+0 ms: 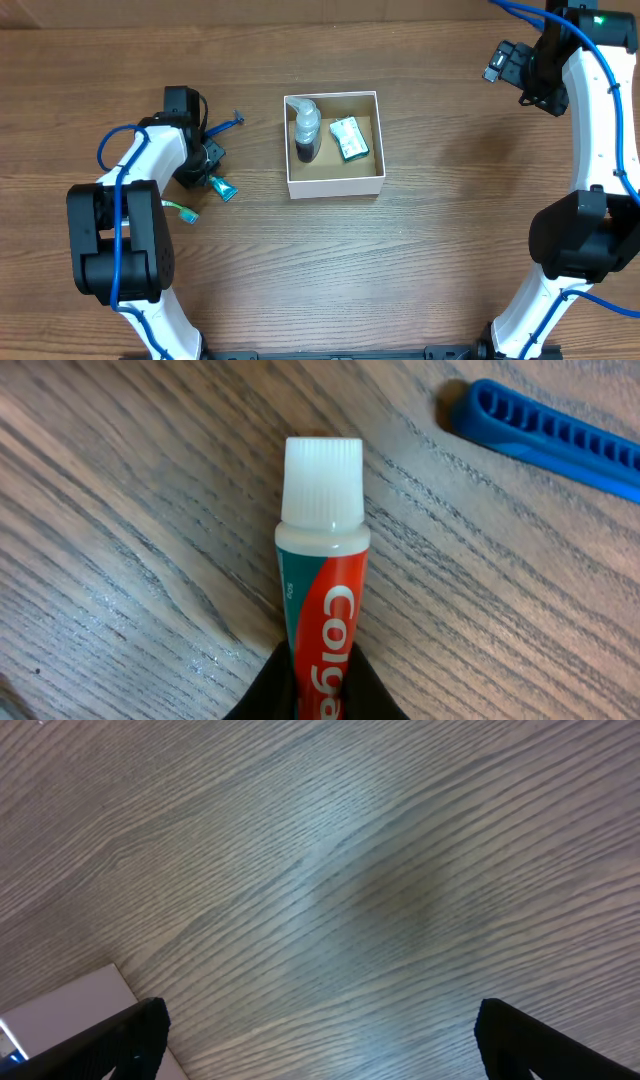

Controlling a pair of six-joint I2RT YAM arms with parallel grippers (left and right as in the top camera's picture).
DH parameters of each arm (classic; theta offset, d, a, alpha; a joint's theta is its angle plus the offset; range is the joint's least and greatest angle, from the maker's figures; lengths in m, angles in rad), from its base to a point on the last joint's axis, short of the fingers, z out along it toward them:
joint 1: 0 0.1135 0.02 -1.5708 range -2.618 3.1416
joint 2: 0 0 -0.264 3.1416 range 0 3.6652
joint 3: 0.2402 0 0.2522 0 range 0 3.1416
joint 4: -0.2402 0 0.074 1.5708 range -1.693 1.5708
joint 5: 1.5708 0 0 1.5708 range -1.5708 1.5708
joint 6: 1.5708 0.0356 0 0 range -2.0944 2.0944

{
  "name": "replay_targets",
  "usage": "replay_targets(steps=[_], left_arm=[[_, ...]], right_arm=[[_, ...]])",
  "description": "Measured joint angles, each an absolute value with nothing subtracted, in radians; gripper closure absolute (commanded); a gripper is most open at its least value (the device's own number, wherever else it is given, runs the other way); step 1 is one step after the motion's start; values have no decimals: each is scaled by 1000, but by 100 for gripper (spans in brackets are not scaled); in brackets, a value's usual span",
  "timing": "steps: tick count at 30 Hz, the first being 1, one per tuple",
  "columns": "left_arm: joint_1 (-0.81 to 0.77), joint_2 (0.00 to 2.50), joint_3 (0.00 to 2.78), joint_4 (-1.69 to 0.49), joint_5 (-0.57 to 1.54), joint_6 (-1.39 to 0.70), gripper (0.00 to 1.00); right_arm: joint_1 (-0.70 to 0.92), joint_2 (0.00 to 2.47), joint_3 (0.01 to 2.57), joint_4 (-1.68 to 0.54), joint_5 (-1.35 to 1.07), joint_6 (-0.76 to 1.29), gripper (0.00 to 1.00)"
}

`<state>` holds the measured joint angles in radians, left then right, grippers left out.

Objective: Pack container
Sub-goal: 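Lower the toothpaste tube into the box front with left gripper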

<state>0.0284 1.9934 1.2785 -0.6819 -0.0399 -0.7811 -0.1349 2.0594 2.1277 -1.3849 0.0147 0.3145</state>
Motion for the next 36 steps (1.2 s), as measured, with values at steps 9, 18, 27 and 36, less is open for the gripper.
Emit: replay_targets(steps=[9,18,27,36], left_arm=[[17,2103,1639,-1072,225,-411,95],[-155,2101,2075,-1320,278,-91,92],[-524,2101,2305,-1456,202,216,81],[-639,2101,2305,-1340,-52,327,70]], right_arm=[[-135,2059,2128,-1385,15,314,0],[-135,2059,2128,-1385,15,315,0],[-135,2059,2128,-1385,15,314,0],[-135,2059,2128,-1385,15,315,0]])
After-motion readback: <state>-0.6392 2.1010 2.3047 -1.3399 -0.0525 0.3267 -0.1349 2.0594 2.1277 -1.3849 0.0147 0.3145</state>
